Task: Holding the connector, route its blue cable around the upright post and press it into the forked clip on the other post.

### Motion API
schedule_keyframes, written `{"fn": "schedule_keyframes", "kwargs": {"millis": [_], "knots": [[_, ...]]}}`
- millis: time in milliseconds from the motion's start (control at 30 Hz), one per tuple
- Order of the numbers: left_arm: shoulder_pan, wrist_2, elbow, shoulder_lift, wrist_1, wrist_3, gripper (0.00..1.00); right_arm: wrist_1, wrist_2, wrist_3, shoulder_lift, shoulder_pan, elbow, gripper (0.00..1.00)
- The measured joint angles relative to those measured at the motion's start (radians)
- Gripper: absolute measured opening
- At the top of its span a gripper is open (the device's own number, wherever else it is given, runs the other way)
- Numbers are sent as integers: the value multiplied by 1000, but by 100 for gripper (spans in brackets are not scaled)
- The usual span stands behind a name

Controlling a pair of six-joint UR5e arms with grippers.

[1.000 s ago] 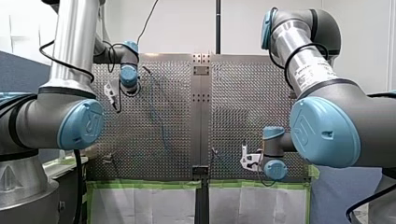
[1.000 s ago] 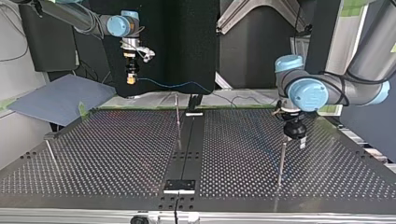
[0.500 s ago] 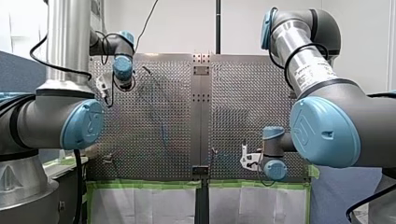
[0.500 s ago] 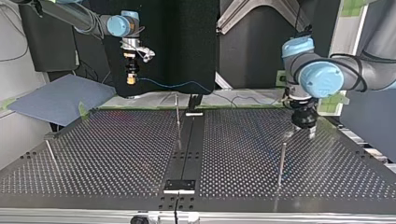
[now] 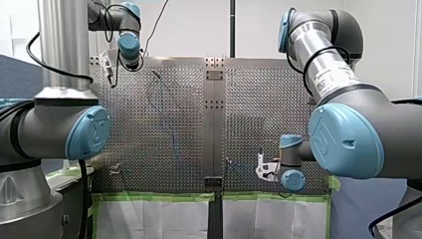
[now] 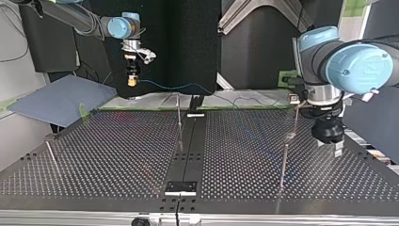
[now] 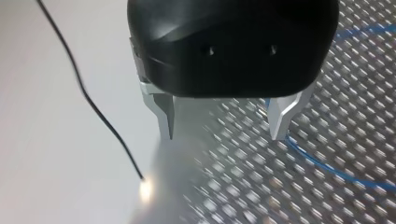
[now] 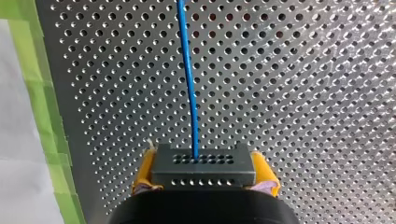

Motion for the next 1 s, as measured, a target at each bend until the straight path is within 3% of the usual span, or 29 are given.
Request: {"fn": "schedule_keyframes", "kwargs": {"millis": [533, 667, 1000], "knots": [[-26, 142, 144, 144, -144, 6, 100, 6, 0, 5, 0, 5, -5, 0], [-45, 174, 159, 154, -178, 22, 100, 6, 0, 6, 0, 5, -5, 0], [-87, 138, 111, 124, -265, 51, 100, 6, 0, 6, 0, 6, -8, 0]]}}
